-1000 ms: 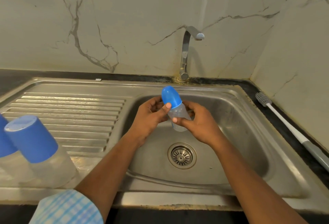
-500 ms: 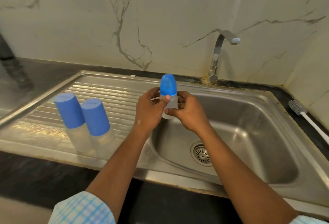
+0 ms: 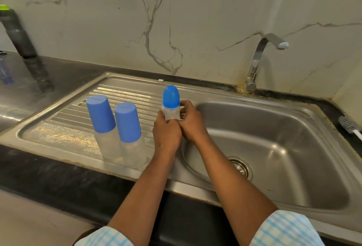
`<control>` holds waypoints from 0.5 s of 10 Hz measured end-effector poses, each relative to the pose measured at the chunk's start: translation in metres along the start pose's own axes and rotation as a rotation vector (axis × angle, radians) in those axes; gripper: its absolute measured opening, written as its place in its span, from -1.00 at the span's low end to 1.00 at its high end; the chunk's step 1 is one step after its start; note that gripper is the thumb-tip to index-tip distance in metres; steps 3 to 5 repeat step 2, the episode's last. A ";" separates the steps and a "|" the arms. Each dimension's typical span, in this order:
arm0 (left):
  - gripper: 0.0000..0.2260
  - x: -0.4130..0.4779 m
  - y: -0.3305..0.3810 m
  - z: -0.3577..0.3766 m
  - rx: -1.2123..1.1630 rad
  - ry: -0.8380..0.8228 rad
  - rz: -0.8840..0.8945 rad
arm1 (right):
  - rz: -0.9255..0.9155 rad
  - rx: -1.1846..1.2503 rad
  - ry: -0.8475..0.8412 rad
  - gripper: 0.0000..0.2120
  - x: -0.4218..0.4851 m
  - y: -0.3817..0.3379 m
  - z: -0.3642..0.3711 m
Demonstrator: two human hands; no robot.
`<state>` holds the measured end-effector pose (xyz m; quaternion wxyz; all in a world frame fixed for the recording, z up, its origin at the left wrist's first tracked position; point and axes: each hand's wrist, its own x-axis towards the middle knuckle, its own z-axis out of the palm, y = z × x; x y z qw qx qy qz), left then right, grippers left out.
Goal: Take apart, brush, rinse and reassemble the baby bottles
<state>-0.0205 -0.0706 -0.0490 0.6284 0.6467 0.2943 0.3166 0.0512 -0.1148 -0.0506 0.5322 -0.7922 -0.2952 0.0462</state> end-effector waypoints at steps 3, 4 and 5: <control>-0.62 -0.034 0.007 -0.012 -0.027 -0.113 -0.018 | 0.009 -0.010 -0.077 -0.31 0.001 0.000 -0.001; -0.62 -0.034 0.007 -0.012 -0.027 -0.113 -0.018 | 0.009 -0.010 -0.077 -0.31 0.001 0.000 -0.001; -0.62 -0.034 0.007 -0.012 -0.027 -0.113 -0.018 | 0.009 -0.010 -0.077 -0.31 0.001 0.000 -0.001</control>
